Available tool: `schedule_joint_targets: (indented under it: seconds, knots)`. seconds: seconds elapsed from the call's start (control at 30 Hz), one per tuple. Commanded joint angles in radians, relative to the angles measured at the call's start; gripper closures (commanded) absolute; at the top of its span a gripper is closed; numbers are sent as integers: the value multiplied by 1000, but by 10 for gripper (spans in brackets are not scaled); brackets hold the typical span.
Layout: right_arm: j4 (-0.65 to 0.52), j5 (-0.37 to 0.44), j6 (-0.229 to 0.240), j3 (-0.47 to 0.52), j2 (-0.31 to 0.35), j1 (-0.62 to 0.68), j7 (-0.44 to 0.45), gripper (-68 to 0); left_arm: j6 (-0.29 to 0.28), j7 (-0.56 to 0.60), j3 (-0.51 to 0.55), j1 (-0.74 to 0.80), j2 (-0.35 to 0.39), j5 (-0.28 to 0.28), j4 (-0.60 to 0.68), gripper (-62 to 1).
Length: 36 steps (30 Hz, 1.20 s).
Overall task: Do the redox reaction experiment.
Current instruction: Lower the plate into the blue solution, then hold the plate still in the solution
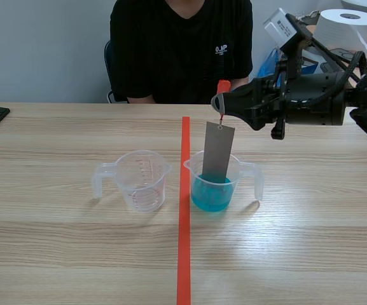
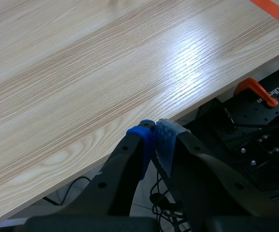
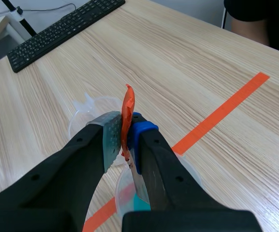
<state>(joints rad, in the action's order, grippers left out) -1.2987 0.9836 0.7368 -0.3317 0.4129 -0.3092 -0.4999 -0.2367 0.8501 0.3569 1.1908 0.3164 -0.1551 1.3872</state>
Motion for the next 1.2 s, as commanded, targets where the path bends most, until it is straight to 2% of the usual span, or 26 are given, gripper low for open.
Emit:
schedule_joint_targets:
  seconds: [0.0,0.27,0.53,1.17]
  knots:
    - [-7,-3,9,-9,8,-18,39,-17,1,21,5,3,-3,6,13,-40]
    - [45,-82,9,-43,8,-18,119,-17,1,21,5,3,-3,6,13,-40]
    - [63,-148,9,-43,-7,-18,133,-17,1,21,5,3,-3,6,13,-40]
    - [63,-147,9,-43,-8,-18,133,-17,1,21,5,3,-3,6,13,-40]
